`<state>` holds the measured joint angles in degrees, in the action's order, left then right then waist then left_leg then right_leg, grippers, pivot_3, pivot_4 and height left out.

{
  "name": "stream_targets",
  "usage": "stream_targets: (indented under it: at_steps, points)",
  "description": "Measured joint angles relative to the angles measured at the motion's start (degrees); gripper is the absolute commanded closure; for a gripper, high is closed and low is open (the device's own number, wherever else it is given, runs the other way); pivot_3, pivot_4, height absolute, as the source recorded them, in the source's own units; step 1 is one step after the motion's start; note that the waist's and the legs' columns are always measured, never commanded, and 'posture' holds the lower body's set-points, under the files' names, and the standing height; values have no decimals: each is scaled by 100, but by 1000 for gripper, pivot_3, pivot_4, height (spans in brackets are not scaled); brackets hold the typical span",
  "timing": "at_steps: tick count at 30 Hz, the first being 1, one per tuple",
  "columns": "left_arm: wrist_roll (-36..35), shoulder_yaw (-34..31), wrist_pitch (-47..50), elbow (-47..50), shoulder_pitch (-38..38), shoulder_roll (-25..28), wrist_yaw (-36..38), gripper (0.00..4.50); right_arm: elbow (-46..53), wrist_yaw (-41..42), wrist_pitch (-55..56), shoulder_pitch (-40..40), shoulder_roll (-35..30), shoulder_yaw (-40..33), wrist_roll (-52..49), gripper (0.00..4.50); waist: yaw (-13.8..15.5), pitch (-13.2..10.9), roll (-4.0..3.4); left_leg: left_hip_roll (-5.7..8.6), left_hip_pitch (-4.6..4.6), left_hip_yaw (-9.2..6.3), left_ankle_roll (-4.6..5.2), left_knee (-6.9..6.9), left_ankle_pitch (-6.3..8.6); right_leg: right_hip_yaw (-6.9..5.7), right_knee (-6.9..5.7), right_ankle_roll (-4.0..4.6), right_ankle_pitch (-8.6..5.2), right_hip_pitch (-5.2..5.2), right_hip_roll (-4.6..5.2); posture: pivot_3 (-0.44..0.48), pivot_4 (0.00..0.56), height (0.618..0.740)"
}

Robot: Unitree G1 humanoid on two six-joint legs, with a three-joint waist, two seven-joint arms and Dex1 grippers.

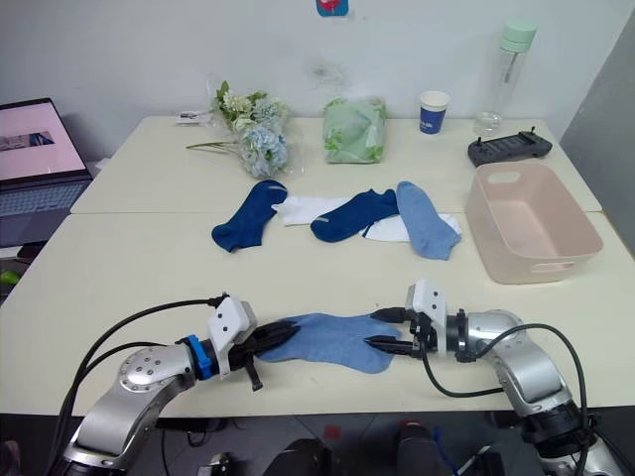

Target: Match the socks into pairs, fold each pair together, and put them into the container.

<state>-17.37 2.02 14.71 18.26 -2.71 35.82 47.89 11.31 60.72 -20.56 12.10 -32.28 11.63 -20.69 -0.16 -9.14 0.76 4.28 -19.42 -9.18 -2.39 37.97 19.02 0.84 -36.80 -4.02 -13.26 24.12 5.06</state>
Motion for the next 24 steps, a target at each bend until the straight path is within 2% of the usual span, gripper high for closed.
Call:
stream_targets:
  at_steps: [4,14,17,24]
  points:
    - [-94,-39,30,45,18,10,48,4500,-185,-77,171,44,133,152,218,4348,-1,0,0,1,0,1,0,0,0,1,-1,0,0,1,0,0,150,740]
    - [-62,46,110,-95,-5,-6,86,4500,-243,-84,263,96,199,199,371,4435,0,0,0,1,0,0,0,0,0,1,0,0,0,1,-1,0,150,740]
    - [-68,41,160,-96,-5,-7,53,3846,-244,-86,263,97,222,199,371,4500,0,0,0,1,0,0,0,0,0,1,0,0,0,1,-1,0,150,740]
    - [-75,-34,216,-99,-1,8,36,1712,-274,-83,265,167,297,199,371,4500,0,0,0,1,0,0,0,0,0,1,0,0,0,1,-1,0,150,740]
